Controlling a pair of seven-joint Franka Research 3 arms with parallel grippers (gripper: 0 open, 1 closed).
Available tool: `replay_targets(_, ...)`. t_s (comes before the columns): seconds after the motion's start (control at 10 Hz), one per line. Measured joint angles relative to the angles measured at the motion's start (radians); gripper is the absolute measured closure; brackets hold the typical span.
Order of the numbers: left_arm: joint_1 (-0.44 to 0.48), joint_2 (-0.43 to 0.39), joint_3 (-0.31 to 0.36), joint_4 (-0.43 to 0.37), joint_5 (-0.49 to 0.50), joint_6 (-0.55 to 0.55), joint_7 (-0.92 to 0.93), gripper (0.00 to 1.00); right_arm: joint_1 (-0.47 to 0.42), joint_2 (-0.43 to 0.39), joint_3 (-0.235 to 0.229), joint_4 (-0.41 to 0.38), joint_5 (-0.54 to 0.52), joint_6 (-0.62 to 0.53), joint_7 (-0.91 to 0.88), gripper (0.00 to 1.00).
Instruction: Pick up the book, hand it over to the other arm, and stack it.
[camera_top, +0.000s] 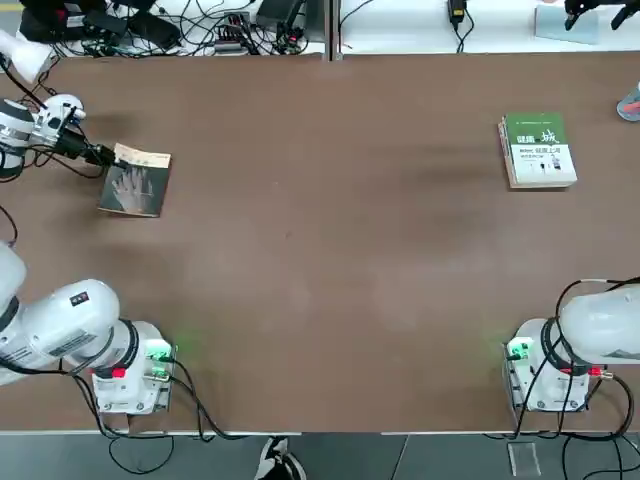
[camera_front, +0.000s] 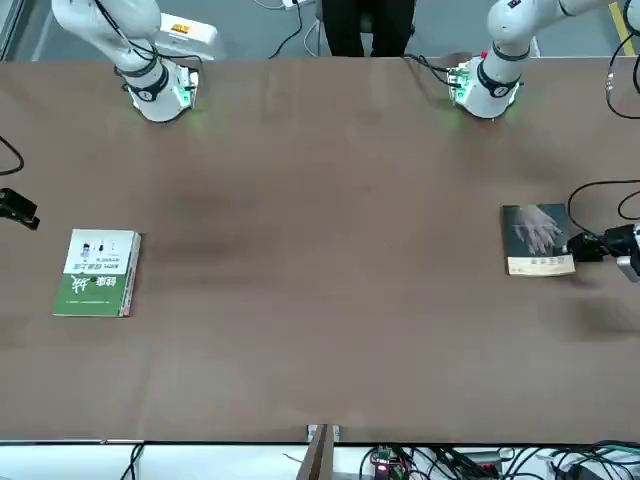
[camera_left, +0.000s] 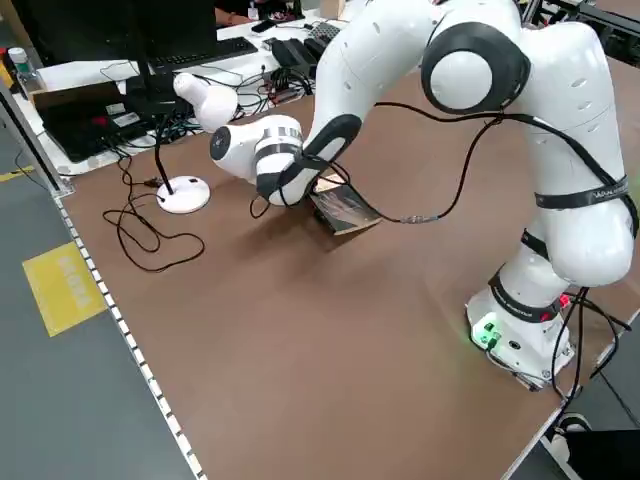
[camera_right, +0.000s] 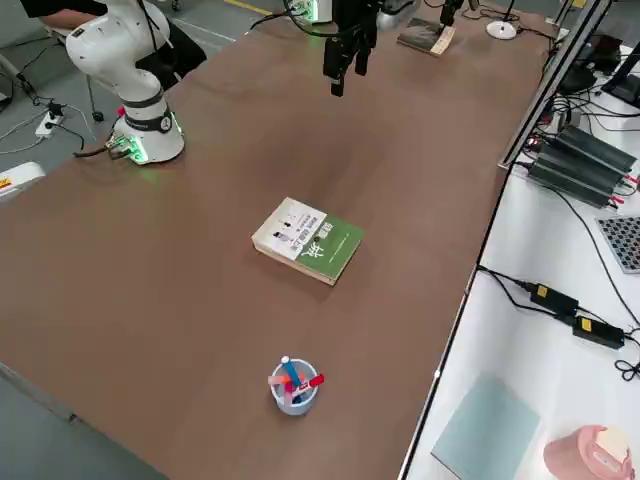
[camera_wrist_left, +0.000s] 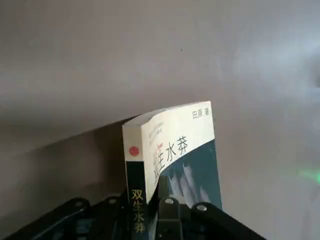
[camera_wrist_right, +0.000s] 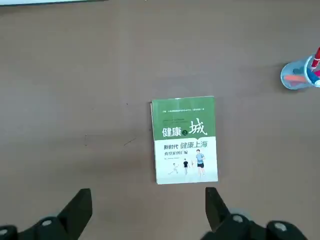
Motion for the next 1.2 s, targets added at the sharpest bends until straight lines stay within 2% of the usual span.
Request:
replay_targets(0.6, -0.005, -0.023, -0.035, 0.062, 0.005, -0.061, -0.107, 0.96, 0.003, 0.0, 0.003, 0.0, 0.001, 0.0, 0.0, 0.0)
replay_targets(1.2, -0.011, -0.131, -0.147, 0.121, 0.053, -0.195, -0.391, 0.96, 0.004, 0.004, 0.004, 0.0, 0.01, 0.0, 0.0, 0.0)
